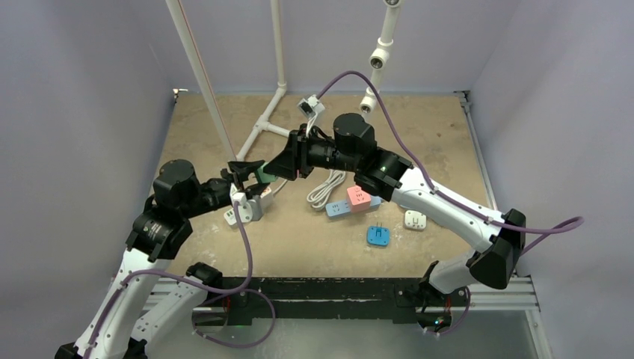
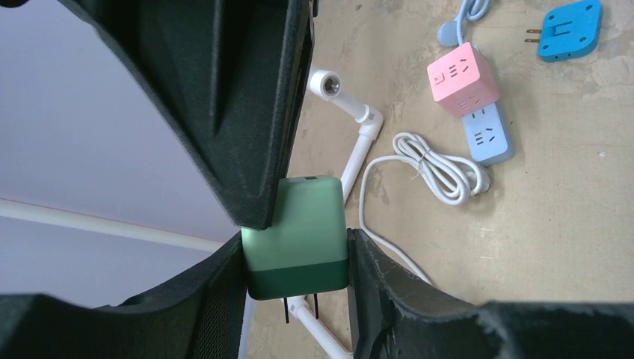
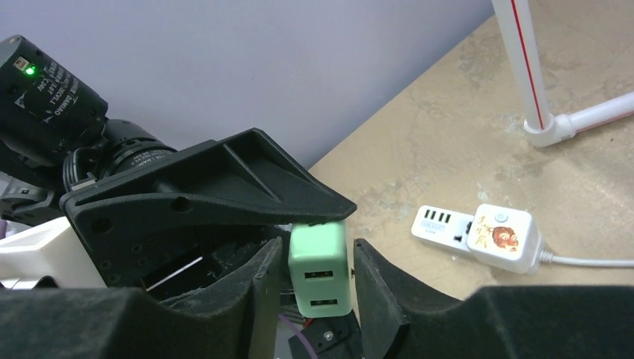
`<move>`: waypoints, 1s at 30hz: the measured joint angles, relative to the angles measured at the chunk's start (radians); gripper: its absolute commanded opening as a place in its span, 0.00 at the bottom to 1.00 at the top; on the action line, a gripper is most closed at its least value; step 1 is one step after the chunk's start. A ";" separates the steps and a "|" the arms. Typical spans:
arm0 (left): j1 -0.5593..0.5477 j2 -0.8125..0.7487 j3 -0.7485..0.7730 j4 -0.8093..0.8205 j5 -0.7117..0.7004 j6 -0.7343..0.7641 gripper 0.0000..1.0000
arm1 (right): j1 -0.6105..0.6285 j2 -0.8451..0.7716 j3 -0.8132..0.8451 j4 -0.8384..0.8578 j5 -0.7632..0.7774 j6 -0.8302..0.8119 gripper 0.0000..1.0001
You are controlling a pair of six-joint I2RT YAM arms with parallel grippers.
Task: Insert the plug
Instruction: Pick up the plug from the center of the board, then move the socket to the center of the board.
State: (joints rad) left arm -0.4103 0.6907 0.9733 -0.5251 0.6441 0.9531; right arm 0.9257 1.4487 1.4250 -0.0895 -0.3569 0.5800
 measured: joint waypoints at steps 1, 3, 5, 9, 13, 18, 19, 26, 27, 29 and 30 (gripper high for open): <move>0.000 0.000 0.000 0.000 0.000 -0.001 0.02 | 0.000 0.000 0.000 0.001 -0.001 0.002 0.53; 0.000 0.003 0.000 -0.001 -0.002 -0.009 0.00 | 0.003 0.000 0.000 0.004 -0.002 0.007 0.55; 0.000 0.007 0.000 -0.001 -0.005 -0.019 0.00 | 0.010 0.000 -0.002 0.011 -0.002 0.008 0.55; 0.000 0.016 0.000 -0.005 -0.006 -0.039 0.00 | 0.016 0.003 -0.011 0.017 0.004 0.003 0.39; 0.000 0.016 0.005 -0.009 -0.008 -0.060 0.00 | 0.014 0.016 -0.012 0.015 0.017 0.000 0.29; 0.004 0.020 0.006 -0.030 -0.018 -0.083 0.00 | 0.014 0.029 -0.011 0.012 0.018 0.000 0.30; 0.004 0.021 0.006 -0.035 -0.021 -0.086 0.00 | 0.014 0.032 -0.010 0.008 0.016 0.000 0.33; 0.004 0.023 0.006 -0.024 -0.019 -0.098 0.00 | 0.026 0.050 -0.001 -0.029 -0.010 -0.005 0.31; 0.004 0.021 0.006 -0.023 -0.019 -0.097 0.00 | 0.027 0.053 -0.001 -0.031 -0.011 -0.006 0.31; 0.004 0.019 0.006 -0.023 -0.019 -0.101 0.00 | 0.026 0.054 -0.001 -0.032 -0.016 -0.007 0.32; 0.004 0.018 0.006 -0.022 -0.019 -0.101 0.00 | 0.026 0.054 -0.001 -0.031 -0.019 -0.008 0.31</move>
State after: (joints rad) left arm -0.4065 0.7086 0.9798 -0.5472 0.6250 0.8516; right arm 0.9516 1.5024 1.4239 -0.1207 -0.3759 0.5724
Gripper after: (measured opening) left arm 0.435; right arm 0.343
